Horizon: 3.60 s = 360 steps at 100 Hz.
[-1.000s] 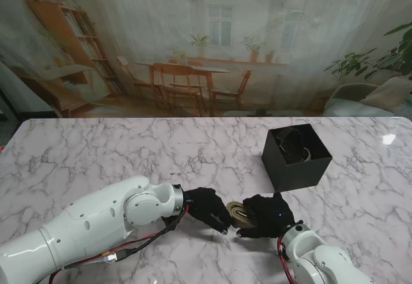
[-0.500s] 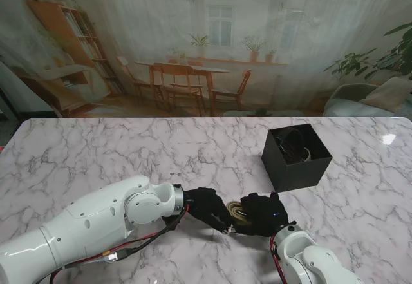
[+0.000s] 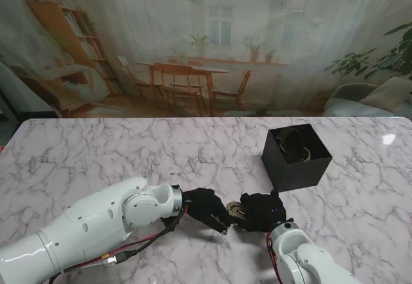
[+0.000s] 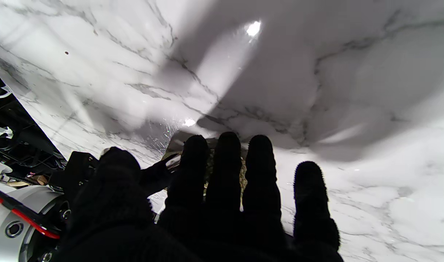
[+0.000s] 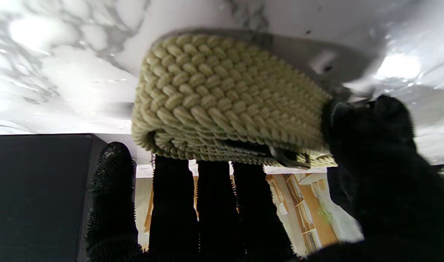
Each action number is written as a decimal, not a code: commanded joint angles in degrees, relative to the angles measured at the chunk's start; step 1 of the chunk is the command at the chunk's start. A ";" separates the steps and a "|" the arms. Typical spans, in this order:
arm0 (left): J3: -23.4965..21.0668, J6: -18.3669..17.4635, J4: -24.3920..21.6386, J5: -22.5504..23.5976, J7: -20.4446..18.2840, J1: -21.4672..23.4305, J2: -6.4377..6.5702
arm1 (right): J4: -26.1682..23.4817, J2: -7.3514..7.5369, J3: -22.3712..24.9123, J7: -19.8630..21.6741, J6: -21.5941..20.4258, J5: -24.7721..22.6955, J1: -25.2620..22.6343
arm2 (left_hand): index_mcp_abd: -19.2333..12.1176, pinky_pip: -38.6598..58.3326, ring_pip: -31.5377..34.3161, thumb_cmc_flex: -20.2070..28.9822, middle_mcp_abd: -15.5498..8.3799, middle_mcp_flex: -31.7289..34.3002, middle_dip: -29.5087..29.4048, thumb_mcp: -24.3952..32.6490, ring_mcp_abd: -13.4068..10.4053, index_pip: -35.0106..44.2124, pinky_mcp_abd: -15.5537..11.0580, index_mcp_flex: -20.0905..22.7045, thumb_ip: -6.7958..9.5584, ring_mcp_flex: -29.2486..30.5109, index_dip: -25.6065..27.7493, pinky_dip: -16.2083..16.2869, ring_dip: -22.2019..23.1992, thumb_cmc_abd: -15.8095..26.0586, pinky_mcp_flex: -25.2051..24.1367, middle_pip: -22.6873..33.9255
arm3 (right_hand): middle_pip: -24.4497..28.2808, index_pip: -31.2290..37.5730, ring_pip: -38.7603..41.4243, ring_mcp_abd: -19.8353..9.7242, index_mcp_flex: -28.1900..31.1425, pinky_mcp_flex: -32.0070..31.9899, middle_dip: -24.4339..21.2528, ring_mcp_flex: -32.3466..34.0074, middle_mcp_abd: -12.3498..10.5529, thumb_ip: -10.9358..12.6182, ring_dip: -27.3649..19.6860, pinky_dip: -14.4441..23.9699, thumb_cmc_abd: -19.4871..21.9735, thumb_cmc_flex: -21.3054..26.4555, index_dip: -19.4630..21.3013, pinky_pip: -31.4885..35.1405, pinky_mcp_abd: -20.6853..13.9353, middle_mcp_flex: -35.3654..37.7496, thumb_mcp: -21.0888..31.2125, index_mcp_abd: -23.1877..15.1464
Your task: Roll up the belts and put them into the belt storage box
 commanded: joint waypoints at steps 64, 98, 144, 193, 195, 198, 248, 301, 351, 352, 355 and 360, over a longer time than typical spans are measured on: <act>-30.12 -5.23 -15.56 17.98 -2.85 23.64 3.46 | 3.04 -0.08 -1.56 -1.95 0.81 -1.70 1.11 | -0.24 0.24 -6.18 -0.94 0.08 -0.20 -0.99 -1.56 4.12 0.87 2.01 0.60 0.24 2.33 0.91 1.13 -5.36 1.99 -0.13 -1.18 | 10.09 16.77 22.79 -2.59 5.75 25.07 10.31 21.50 -2.46 -7.23 10.60 -0.44 -9.59 16.96 -11.47 16.99 -8.75 13.79 11.92 -6.89; -43.68 -4.73 -19.13 27.37 3.36 32.44 2.65 | 3.17 -0.18 -0.66 -4.69 -0.21 -2.67 0.65 | -0.47 -0.14 -6.63 -0.91 0.15 -0.22 -1.13 -1.59 4.15 1.17 2.33 0.90 0.22 2.39 1.38 0.86 -5.75 2.05 -0.20 -1.47 | 9.95 18.80 24.81 -3.61 8.65 30.97 11.13 26.95 -2.42 -7.89 12.27 -1.16 -11.78 19.29 -13.02 18.17 -9.45 17.97 12.77 -6.88; -46.87 1.73 -14.40 33.42 10.34 33.48 2.17 | -4.80 0.00 6.82 -6.11 -7.23 -6.50 -4.37 | -1.19 -6.20 -8.99 -0.56 0.28 -2.58 -1.93 -1.65 3.83 1.80 3.60 0.85 0.24 0.37 2.39 -2.30 -7.64 2.40 -2.40 -2.91 | 8.46 20.29 26.95 -3.35 12.58 32.73 11.58 27.26 -2.17 -8.52 13.95 -1.22 -12.50 19.91 -13.54 18.53 -8.90 20.55 13.81 -9.75; -48.00 2.48 -14.49 34.01 11.44 34.22 2.05 | -11.52 0.24 16.32 -8.13 -19.59 -11.44 2.26 | -1.26 -6.86 -9.02 -0.51 0.24 -2.30 -2.12 -1.64 3.87 1.98 3.78 1.08 0.24 0.44 2.71 -2.46 -8.04 2.49 -2.21 -2.88 | 7.31 20.29 26.27 -4.06 12.85 32.50 12.68 27.10 -3.00 -8.66 13.74 -1.34 -11.75 19.64 -12.95 17.99 -9.40 20.57 13.46 -11.73; -48.04 2.52 -14.53 34.04 11.44 34.27 2.05 | -11.03 0.29 16.33 -8.32 -20.01 -11.61 3.24 | -1.24 -6.87 -9.03 -0.48 0.24 -2.27 -2.11 -1.62 3.84 1.94 3.78 0.97 0.25 0.42 2.70 -2.45 -8.05 2.56 -2.21 -2.86 | 7.26 20.35 26.23 -4.12 12.90 32.51 12.68 27.09 -3.07 -8.70 13.73 -1.35 -11.78 19.55 -12.91 17.95 -9.45 20.54 13.39 -11.87; -48.10 2.56 -14.59 34.09 11.44 34.34 2.05 | -10.21 0.33 16.29 -8.45 -20.46 -11.62 4.78 | -1.21 -6.89 -9.01 -0.56 0.22 -2.24 -2.11 -1.68 3.93 1.96 3.81 1.01 0.23 0.45 2.71 -2.44 -8.05 2.51 -2.22 -2.85 | 7.07 20.38 25.67 -4.39 12.75 32.50 12.80 27.09 -3.33 -8.76 13.54 -1.49 -11.58 19.49 -12.86 17.63 -9.79 20.52 13.31 -12.31; -48.23 2.89 -14.38 34.69 11.32 34.26 2.12 | 8.99 -0.27 12.19 -8.86 -17.22 -4.31 24.41 | -1.17 -7.04 -8.96 -0.43 0.29 -2.27 -2.07 -1.63 3.84 2.09 3.87 1.01 0.25 0.43 2.85 -2.23 -8.08 2.62 -2.15 -2.79 | 5.91 21.28 21.09 -5.07 12.39 30.44 12.73 26.31 -5.15 -8.97 13.26 -2.50 -10.59 19.91 -13.42 14.30 -10.85 19.49 12.60 -16.30; -48.68 2.89 -14.44 35.28 11.95 34.61 2.11 | 19.53 1.74 9.48 -8.74 -12.12 -10.52 27.11 | -1.19 -7.12 -8.99 -0.47 0.28 -2.53 -2.14 -1.64 3.90 2.13 3.77 1.06 0.24 0.35 2.91 -2.09 -8.11 2.61 -2.18 -2.88 | 5.79 21.61 20.04 -4.90 15.17 29.62 12.30 25.58 -5.36 -8.84 13.93 -2.11 -9.33 20.23 -14.78 13.76 -10.97 19.12 11.67 -19.76; -48.25 2.93 -14.08 34.95 11.89 34.20 2.10 | 17.16 2.43 11.31 -3.63 -13.14 -12.73 24.71 | -1.24 -7.16 -9.01 -0.51 0.23 -2.54 -2.14 -1.66 3.81 2.11 3.76 0.98 0.24 0.28 2.91 -2.03 -8.12 2.62 -2.15 -2.85 | 5.48 21.37 19.43 -4.94 15.59 28.67 12.10 24.92 -5.37 -8.73 14.11 -1.63 -8.32 20.55 -15.53 13.49 -11.07 18.76 11.44 -19.90; -48.24 2.93 -14.06 34.94 11.90 34.18 2.10 | 17.02 2.43 11.37 -3.42 -13.17 -12.71 24.61 | -1.18 -7.15 -8.99 -0.48 0.26 -2.54 -2.14 -1.65 3.78 2.10 3.78 0.96 0.24 0.34 2.90 -2.02 -8.12 2.63 -2.11 -2.85 | 5.45 21.33 19.39 -4.89 15.58 28.62 12.08 24.89 -5.37 -8.73 14.10 -1.62 -8.27 20.56 -15.56 13.47 -11.09 18.77 11.43 -19.85; -48.18 2.92 -14.02 34.92 11.90 34.12 2.10 | 16.81 2.41 11.44 -2.96 -13.27 -12.58 24.44 | -1.26 -7.14 -8.99 -0.50 0.23 -2.51 -2.14 -1.66 3.81 2.13 3.79 1.02 0.24 0.34 2.91 -2.02 -8.12 2.64 -2.11 -2.84 | 5.15 21.14 19.15 -4.74 15.55 28.26 11.87 24.71 -5.23 -8.74 14.01 -1.63 -8.20 20.61 -15.71 13.26 -11.23 18.69 11.32 -19.64; -48.07 2.91 -13.93 34.87 11.91 34.02 2.10 | 16.80 2.43 11.28 -2.26 -13.42 -12.40 24.42 | -1.27 -7.17 -8.99 -0.47 0.25 -2.49 -2.14 -1.65 3.86 2.11 3.84 0.96 0.24 0.34 2.91 -2.02 -8.12 2.64 -2.15 -2.83 | 4.73 20.85 18.72 -4.77 15.53 27.95 11.54 24.47 -5.25 -8.75 13.83 -1.66 -8.02 20.55 -15.94 12.92 -11.50 18.71 11.12 -19.51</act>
